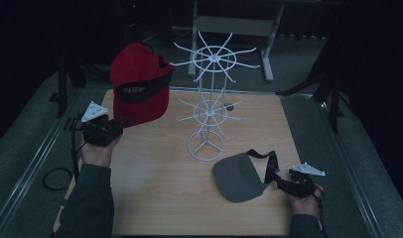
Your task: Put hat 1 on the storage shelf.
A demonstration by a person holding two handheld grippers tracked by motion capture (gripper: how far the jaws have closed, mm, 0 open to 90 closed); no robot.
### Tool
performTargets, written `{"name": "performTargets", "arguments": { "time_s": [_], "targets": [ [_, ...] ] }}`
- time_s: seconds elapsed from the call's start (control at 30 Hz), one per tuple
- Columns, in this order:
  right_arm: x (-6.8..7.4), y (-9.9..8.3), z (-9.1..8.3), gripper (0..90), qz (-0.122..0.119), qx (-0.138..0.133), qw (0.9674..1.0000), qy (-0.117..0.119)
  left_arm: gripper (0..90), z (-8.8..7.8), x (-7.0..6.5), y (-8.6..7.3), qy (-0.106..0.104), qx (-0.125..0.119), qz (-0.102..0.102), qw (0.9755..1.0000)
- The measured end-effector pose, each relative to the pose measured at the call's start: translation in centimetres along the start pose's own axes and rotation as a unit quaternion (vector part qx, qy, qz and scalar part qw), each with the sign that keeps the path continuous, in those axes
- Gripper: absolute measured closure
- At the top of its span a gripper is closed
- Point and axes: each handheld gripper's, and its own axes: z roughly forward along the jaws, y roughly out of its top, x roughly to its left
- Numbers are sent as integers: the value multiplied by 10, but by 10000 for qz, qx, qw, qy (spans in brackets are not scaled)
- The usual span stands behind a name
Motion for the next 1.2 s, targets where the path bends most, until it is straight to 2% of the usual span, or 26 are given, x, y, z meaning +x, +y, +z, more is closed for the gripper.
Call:
{"name": "performTargets", "arguments": {
  "time_s": [1.2],
  "targets": [
    [0, 0, 0, 324, 2, -3, 10000, 3, 858, -12, -3, 17, 17, -282, 30, 9996]
  ]
}}
